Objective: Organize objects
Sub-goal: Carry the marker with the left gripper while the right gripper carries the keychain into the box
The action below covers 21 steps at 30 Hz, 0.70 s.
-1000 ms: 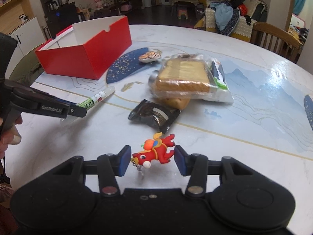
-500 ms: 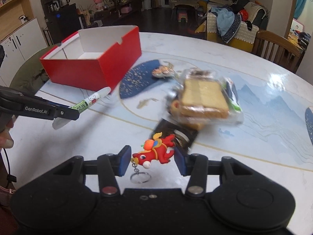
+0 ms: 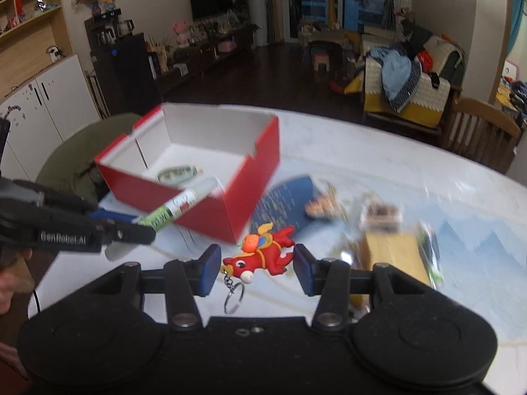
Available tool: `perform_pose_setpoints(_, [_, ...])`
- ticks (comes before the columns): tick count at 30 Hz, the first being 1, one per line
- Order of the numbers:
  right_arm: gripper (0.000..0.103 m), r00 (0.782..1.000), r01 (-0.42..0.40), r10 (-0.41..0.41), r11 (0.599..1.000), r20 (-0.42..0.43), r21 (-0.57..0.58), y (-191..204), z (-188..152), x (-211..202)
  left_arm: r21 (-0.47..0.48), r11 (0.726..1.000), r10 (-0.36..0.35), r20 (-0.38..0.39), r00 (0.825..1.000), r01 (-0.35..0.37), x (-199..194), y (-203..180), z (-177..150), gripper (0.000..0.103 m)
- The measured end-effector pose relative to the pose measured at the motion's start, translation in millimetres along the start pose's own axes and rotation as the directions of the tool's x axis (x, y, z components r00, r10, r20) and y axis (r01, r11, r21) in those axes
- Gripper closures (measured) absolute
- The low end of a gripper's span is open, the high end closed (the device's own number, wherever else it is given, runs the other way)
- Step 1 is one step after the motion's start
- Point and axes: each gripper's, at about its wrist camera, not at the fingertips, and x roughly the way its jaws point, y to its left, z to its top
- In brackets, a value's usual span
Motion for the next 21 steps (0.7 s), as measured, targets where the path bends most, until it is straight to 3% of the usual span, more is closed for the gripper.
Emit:
perform_pose_setpoints(11, [0.056, 0.999, -0.017, 0.020, 0.996, 0.034, -0.093, 49, 79, 52, 0.015, 0.998, 0.068, 0.045, 0.997, -0.069, -10, 69, 47, 0.085])
perform_pose_setpoints(21, [0.056, 0.999, -0.032, 0.035, 0.989, 0.018, -0.143, 85, 114, 117, 0.032, 0.985, 0.169, -0.005, 0.986, -0.169, 17, 135, 74, 0.085])
